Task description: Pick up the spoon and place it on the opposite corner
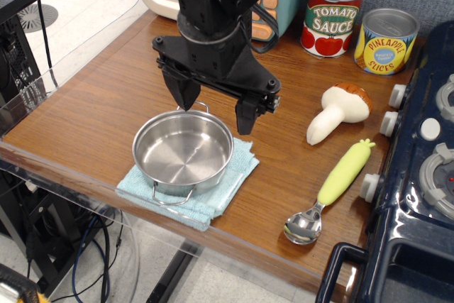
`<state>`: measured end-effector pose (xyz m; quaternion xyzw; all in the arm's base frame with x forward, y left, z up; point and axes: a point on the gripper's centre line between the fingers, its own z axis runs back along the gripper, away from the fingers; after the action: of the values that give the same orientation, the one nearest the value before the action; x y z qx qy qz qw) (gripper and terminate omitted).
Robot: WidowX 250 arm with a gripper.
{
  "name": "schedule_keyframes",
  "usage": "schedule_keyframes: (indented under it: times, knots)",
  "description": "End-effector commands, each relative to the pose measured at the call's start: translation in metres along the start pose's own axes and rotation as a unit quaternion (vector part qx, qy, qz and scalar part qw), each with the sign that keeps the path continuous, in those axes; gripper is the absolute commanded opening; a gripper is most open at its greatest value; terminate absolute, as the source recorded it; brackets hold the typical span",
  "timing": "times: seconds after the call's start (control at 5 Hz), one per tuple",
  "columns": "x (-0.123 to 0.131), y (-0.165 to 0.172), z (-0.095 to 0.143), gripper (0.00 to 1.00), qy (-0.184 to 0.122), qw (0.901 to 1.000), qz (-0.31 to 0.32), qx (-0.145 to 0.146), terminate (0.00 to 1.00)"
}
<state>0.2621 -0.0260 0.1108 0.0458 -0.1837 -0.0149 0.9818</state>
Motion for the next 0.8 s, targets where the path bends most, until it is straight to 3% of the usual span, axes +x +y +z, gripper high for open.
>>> schedule_keyframes:
  times: [0.0, 0.6]
  knots:
    - [0.000, 0.000, 0.000, 1.00, 0.000, 1.0000, 0.000, 0.000, 0.00]
    - [0.012, -0.076, -0.031, 1.00, 0.008, 0.9960, -0.082, -0.036, 0.00]
